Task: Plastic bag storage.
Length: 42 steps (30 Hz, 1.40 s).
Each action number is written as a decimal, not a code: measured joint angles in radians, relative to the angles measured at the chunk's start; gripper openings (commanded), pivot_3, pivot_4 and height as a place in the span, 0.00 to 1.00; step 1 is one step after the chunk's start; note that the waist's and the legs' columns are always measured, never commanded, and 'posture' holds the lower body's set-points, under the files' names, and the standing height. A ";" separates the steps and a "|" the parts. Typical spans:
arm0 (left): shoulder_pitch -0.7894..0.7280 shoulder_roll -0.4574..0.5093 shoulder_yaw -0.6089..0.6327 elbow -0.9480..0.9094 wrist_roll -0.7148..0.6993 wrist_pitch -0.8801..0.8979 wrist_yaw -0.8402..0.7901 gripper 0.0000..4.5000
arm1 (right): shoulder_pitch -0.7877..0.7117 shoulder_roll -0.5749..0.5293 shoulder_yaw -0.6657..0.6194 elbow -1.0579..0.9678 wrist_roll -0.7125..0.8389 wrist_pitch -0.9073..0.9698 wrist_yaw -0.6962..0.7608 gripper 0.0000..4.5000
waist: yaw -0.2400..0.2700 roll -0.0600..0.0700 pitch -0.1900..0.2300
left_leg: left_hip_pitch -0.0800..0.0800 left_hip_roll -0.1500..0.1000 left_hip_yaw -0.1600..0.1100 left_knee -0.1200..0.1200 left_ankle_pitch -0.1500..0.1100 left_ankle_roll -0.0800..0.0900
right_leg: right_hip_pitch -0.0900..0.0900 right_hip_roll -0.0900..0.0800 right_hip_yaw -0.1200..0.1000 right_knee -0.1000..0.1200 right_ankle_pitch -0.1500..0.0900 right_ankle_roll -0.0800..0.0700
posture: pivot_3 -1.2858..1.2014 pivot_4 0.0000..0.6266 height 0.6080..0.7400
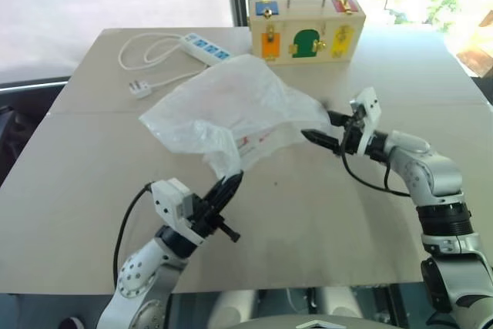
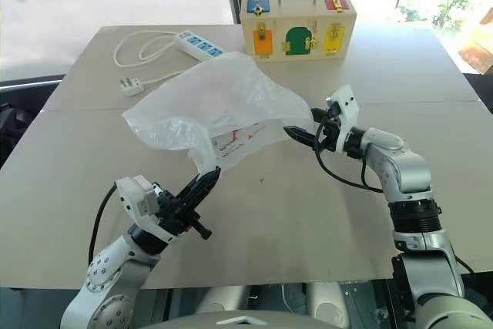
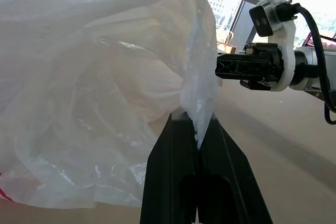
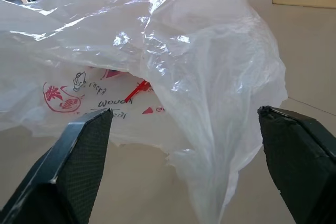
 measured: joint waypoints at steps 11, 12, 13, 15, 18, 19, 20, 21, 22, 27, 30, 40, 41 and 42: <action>-0.024 0.009 0.023 0.020 0.007 0.001 -0.003 0.00 | 0.001 -0.024 -0.005 -0.021 0.049 0.068 0.017 0.01 | -0.002 0.000 0.000 | 0.000 0.000 0.000 0.000 0.000 0.000 | 0.000 0.000 0.000 0.000 0.000 0.000 | 0.52 0.24 1.00; -0.042 0.020 0.024 0.020 0.007 0.009 -0.002 0.00 | 0.000 -0.023 -0.013 -0.025 0.062 0.083 0.016 0.01 | -0.002 0.000 0.000 | 0.000 0.000 0.000 0.000 0.000 0.000 | 0.000 0.000 0.000 0.000 0.000 0.000 | 0.52 0.24 1.00; -0.055 0.028 0.026 0.021 0.006 0.014 -0.001 0.00 | 0.000 -0.022 -0.016 -0.027 0.070 0.088 0.014 0.01 | -0.002 0.000 0.000 | 0.000 0.000 0.000 0.000 0.000 0.000 | 0.000 0.000 0.000 0.000 0.000 0.000 | 0.52 0.24 1.00; -0.138 0.074 0.063 0.027 -0.007 0.080 0.026 0.00 | -0.015 0.008 -0.069 -0.034 0.147 0.142 -0.006 0.01 | 0.000 0.000 0.000 | 0.000 0.000 -0.001 0.000 0.000 0.000 | 0.000 0.001 -0.001 0.001 0.000 0.000 | 0.52 0.24 1.00; -0.321 0.168 0.169 0.089 -0.043 0.205 0.091 0.00 | -0.121 0.076 -0.193 -0.022 0.295 0.201 -0.085 0.01 | -0.004 0.001 0.001 | 0.000 0.001 -0.003 0.001 0.002 -0.003 | -0.001 0.006 -0.001 0.003 0.002 -0.002 | 0.52 0.24 1.00; -0.406 0.210 0.210 0.120 -0.060 0.246 0.101 0.00 | -0.193 0.084 -0.254 0.001 0.338 0.208 -0.134 0.01 | -0.005 0.001 0.001 | 0.000 0.001 -0.003 0.001 0.002 -0.003 | -0.001 0.006 -0.001 0.002 0.002 -0.002 | 0.52 0.24 1.00; -0.467 0.237 0.235 0.137 -0.081 0.271 0.104 0.00 | -0.247 0.087 -0.297 0.028 0.365 0.208 -0.174 0.01 | -0.006 0.000 0.001 | 0.000 0.001 -0.003 0.001 0.002 -0.003 | -0.001 0.007 -0.001 0.002 0.002 -0.002 | 0.52 0.24 1.00; -0.527 0.258 0.255 0.154 -0.098 0.292 0.104 0.00 | -0.295 0.093 -0.338 0.053 0.387 0.206 -0.211 0.01 | -0.005 0.000 0.001 | 0.000 0.000 -0.003 0.001 0.002 -0.003 | -0.001 0.006 -0.002 0.002 0.002 -0.002 | 0.52 0.24 1.00; -0.593 0.273 0.265 0.179 -0.115 0.310 0.104 0.00 | -0.332 0.102 -0.373 0.081 0.412 0.202 -0.244 0.01 | -0.003 0.000 0.001 | -0.001 0.000 -0.003 0.001 0.002 -0.003 | -0.001 0.006 -0.002 0.002 0.002 -0.002 | 0.52 0.24 1.00; -0.978 0.299 0.293 0.377 -0.168 0.375 0.122 0.00 | -0.476 0.135 -0.472 0.221 0.488 0.179 -0.350 0.01 | -0.003 -0.002 0.003 | -0.009 -0.001 -0.004 0.000 0.005 -0.007 | -0.009 0.006 -0.004 0.003 0.003 -0.002 | 0.52 0.24 1.00; -1.151 0.291 0.299 0.485 -0.193 0.391 0.127 0.00 | -0.534 0.130 -0.482 0.256 0.499 0.156 -0.353 0.01 | -0.011 -0.002 0.003 | -0.015 -0.001 -0.003 0.002 0.005 -0.007 | -0.014 0.005 -0.003 0.003 0.003 -0.002 | 0.52 0.24 1.00; -1.400 0.268 0.286 0.851 -0.119 0.333 0.060 0.00 | -0.619 0.115 -0.545 0.385 0.521 0.051 -0.347 0.01 | -0.031 -0.003 0.003 | -0.018 -0.001 -0.001 0.001 0.005 -0.007 | -0.019 0.005 -0.001 0.005 0.003 -0.002 | 0.52 0.24 1.00; -1.396 0.267 0.281 0.854 -0.110 0.323 0.041 0.00 | -0.618 0.114 -0.543 0.383 0.521 0.051 -0.343 0.01 | -0.034 -0.003 0.003 | -0.018 -0.001 0.000 0.001 0.005 -0.007 | -0.019 0.005 0.000 0.006 0.003 -0.002 | 0.52 0.24 1.00; -1.386 0.267 0.275 0.852 -0.102 0.313 0.027 0.00 | -0.616 0.113 -0.540 0.379 0.521 0.051 -0.339 0.01 | -0.036 -0.003 0.003 | -0.017 -0.001 0.001 0.001 0.005 -0.007 | -0.020 0.005 0.001 0.007 0.003 -0.002 | 0.52 0.24 1.00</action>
